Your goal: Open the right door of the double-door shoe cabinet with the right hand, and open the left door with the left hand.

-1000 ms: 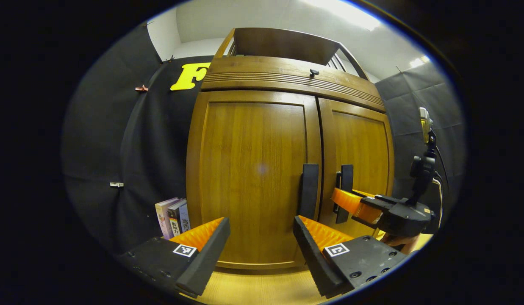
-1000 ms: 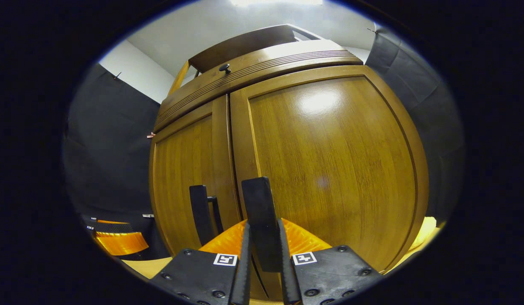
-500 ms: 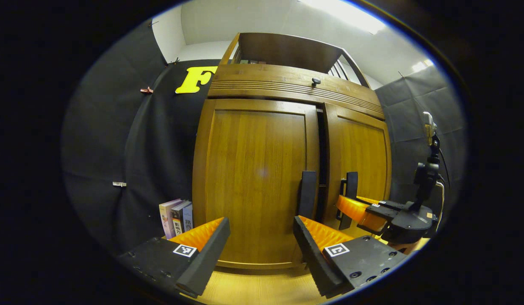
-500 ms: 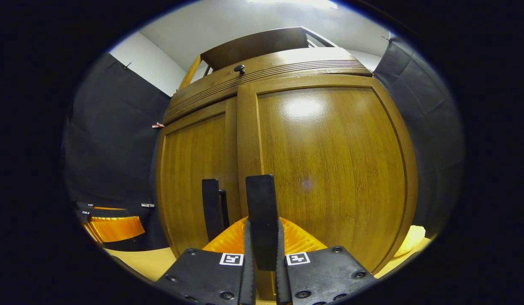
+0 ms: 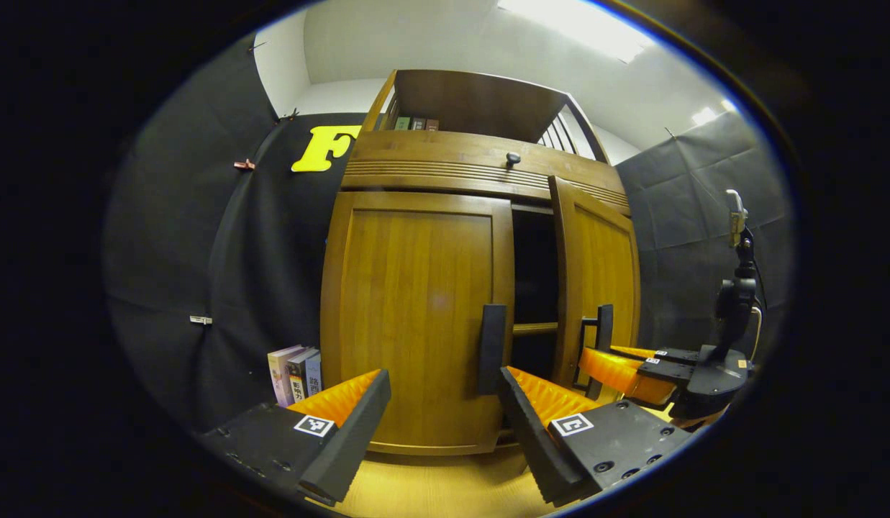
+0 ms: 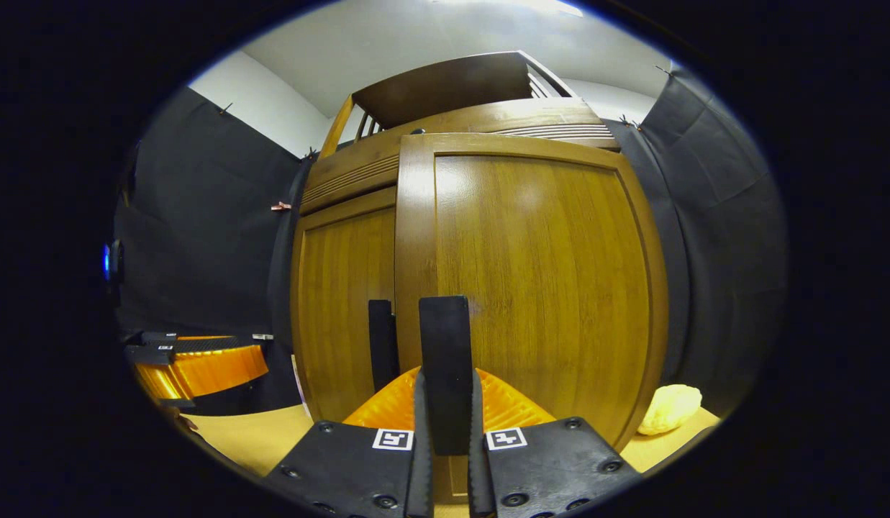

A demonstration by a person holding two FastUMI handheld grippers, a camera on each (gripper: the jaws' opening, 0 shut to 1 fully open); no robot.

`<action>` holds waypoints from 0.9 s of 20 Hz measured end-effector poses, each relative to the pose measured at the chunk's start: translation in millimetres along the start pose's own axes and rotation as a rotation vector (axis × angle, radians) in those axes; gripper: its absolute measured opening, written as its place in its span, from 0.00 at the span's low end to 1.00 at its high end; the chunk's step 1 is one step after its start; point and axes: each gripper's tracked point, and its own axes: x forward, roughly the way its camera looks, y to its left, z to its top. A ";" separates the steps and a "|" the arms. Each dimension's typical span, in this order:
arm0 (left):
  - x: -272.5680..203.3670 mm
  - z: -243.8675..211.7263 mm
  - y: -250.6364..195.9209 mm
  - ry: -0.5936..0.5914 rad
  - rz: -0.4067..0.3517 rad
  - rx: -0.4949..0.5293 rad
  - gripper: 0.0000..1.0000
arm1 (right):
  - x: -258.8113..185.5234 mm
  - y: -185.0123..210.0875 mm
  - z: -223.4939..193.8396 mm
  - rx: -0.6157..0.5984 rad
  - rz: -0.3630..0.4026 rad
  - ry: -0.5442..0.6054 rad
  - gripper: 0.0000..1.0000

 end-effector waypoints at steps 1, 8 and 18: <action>-3.2 1.1 -4.1 -0.002 -0.004 0.001 0.94 | -8.4 -2.1 1.7 -0.004 -0.001 0.003 0.22; -20.6 6.4 -32.2 -0.013 -0.045 0.011 0.92 | -66.4 -25.6 20.4 -0.037 -0.045 0.002 0.22; -21.8 7.0 -58.3 -0.007 -0.104 0.020 0.92 | -128.3 -74.8 47.0 -0.106 -0.151 -0.025 0.20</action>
